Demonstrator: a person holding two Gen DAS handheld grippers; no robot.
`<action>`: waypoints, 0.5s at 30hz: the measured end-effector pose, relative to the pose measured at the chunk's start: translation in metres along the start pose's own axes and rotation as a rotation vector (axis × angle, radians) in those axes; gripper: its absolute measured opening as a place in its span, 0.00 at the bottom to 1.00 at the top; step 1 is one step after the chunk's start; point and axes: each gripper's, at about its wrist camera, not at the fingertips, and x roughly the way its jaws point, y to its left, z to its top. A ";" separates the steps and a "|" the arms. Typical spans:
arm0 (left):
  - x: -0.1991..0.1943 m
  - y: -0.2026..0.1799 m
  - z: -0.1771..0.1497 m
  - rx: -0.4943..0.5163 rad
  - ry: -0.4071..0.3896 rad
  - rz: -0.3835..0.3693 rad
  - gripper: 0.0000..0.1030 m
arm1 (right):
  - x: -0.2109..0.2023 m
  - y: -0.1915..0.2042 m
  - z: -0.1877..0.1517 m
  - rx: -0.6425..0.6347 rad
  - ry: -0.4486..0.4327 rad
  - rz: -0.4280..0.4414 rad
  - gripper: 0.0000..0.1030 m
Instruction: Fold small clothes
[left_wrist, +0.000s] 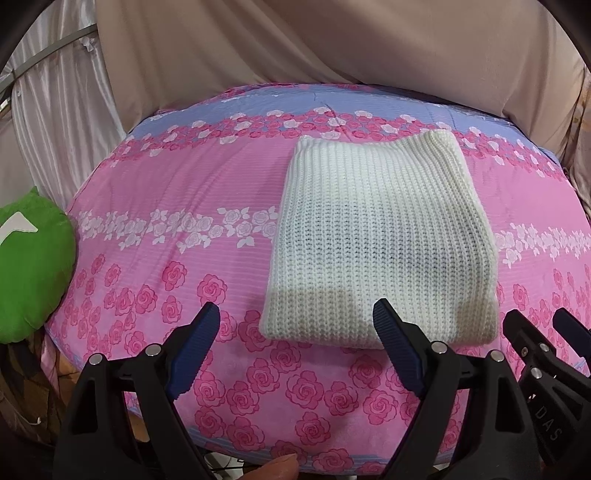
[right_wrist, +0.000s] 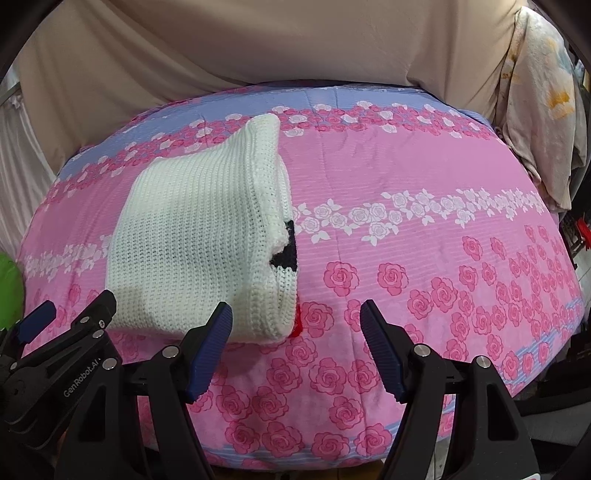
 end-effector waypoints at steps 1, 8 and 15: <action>0.000 0.000 0.000 0.001 -0.002 0.001 0.80 | 0.000 0.000 0.000 0.000 0.000 0.001 0.68; -0.003 -0.002 0.000 0.001 -0.008 0.009 0.80 | 0.000 0.002 0.000 -0.004 -0.001 0.004 0.68; -0.003 -0.003 0.000 0.000 -0.009 0.012 0.80 | -0.001 0.006 0.000 -0.005 -0.002 0.004 0.68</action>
